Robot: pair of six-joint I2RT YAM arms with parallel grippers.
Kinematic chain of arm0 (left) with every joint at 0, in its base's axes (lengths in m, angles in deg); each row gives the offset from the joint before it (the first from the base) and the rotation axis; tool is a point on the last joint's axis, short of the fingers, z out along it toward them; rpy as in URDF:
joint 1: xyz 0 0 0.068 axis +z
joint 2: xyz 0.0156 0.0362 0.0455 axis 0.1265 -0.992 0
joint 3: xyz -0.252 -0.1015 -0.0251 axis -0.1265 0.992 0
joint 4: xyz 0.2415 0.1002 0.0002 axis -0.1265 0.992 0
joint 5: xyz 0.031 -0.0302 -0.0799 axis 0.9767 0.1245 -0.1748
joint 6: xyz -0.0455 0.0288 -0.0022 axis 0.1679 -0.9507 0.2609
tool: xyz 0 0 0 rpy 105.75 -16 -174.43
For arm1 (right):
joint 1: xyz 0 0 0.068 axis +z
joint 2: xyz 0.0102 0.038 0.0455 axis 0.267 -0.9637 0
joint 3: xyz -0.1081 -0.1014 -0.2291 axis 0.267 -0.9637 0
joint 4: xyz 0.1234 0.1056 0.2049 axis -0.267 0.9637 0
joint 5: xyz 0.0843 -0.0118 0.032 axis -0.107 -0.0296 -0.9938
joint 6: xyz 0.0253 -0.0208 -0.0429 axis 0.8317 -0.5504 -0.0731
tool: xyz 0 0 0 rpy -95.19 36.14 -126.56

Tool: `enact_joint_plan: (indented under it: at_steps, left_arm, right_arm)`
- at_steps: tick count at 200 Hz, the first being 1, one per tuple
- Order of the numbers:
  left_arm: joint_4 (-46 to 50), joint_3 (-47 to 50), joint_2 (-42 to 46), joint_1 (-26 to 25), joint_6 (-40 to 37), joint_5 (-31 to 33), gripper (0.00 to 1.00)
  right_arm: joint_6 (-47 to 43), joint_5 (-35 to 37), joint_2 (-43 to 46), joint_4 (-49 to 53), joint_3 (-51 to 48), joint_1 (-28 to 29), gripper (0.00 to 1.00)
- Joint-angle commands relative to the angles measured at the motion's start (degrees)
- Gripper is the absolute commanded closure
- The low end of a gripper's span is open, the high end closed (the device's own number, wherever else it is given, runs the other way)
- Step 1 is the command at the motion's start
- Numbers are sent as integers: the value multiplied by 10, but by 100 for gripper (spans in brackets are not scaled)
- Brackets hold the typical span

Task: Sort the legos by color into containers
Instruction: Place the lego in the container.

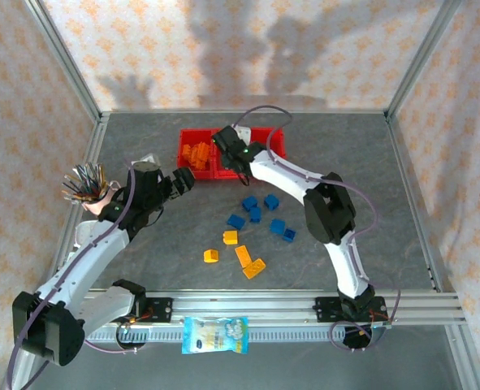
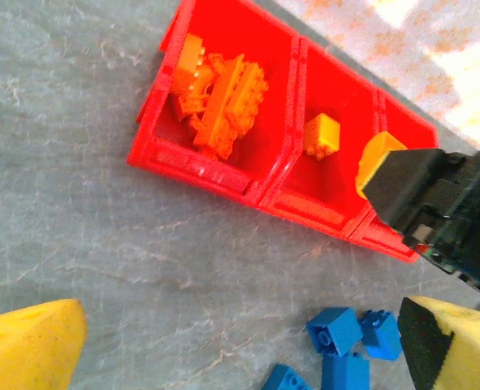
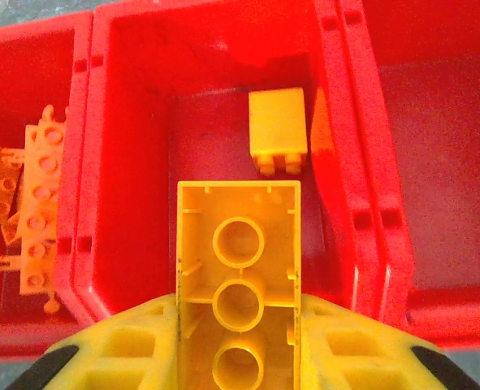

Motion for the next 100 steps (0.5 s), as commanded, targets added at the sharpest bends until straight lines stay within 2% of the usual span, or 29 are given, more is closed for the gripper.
enact_joint_plan:
  at_steps: [1,20,41,70,100]
  left_arm:
    - [-21,-39,-23,-6,9,25,1]
    - [-24,-53,-40,-6,11,31,1]
    - [-36,-56,-49,-6,15,24,1]
    - [-33,-68,-65,-6,6,23,1]
    - [-23,-75,-65,-6,2,14,1]
  right_arm:
    - [-50,2,-47,4,53,-25,70]
    - [-71,-22,-83,9,104,-36,69]
    - [-88,-19,-107,13,137,-36,65]
    - [-99,-6,-115,11,153,-38,49]
    - [-101,-30,-91,25,149,-39,45]
